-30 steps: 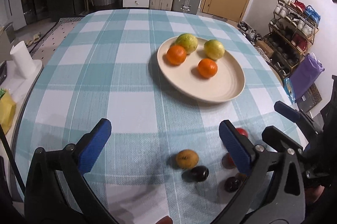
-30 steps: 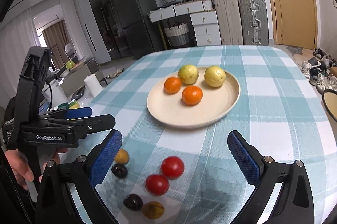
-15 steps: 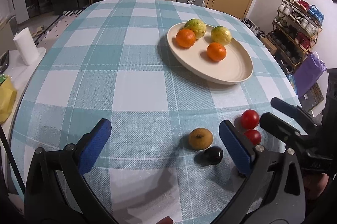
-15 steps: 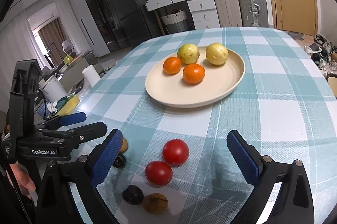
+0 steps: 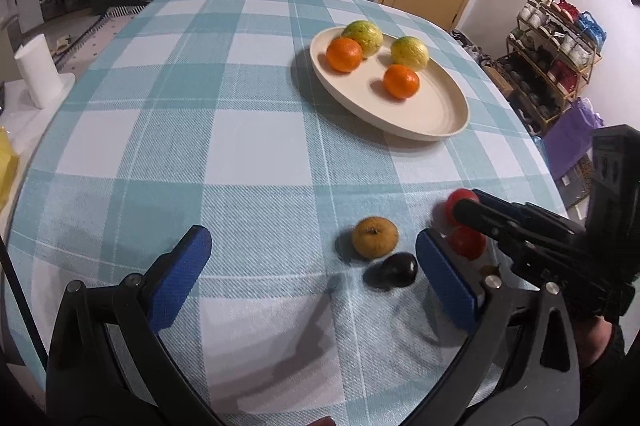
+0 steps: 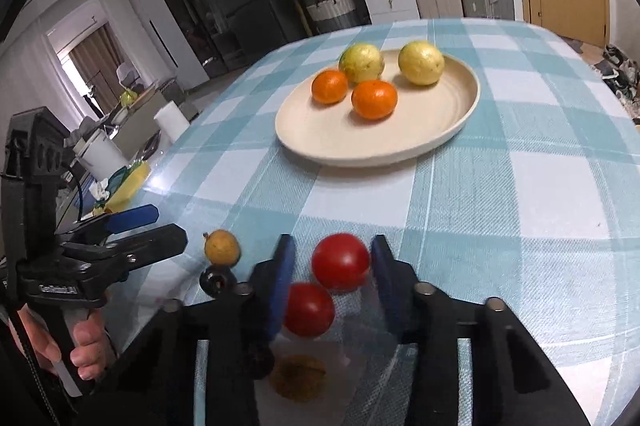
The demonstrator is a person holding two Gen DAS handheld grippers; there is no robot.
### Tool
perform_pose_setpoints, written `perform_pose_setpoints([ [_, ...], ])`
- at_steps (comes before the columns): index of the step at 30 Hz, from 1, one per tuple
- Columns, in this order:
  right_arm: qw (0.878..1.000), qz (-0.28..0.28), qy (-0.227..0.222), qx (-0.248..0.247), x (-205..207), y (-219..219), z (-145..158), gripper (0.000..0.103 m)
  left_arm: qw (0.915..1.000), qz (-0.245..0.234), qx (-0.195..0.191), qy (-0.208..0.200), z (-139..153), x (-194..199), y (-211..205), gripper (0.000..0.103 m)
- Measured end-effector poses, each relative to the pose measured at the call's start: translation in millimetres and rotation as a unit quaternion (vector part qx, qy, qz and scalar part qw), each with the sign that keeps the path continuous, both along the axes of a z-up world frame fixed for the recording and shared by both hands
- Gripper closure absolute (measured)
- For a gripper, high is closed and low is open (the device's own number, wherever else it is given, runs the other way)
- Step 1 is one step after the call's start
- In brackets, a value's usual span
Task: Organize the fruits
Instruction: 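Grasp a red tomato with the right gripper and lift it, then grasp a dark plum with the left gripper while the right gripper holds the tomato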
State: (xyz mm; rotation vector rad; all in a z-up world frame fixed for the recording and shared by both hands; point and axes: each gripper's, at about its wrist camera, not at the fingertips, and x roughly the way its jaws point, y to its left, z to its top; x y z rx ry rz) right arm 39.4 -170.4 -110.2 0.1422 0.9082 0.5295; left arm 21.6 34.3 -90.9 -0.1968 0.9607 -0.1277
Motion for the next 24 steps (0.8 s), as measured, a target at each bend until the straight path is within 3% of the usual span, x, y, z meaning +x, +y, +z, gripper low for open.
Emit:
perform_pose_setpoints([
  [17,0.999,-0.005,-0.015,0.033,-1.1,-11.4,9.8,0.073,0.9964,-0.077,-0.029,0.021,-12.0,-6.3,-36.4,0.005],
  [24,0.999,-0.009,-0.015,0.034,-1.5,-16.6,8.5,0.073,0.9952,-0.086,-0.035,0.032,-15.9,-2.6,-44.4,0.033],
])
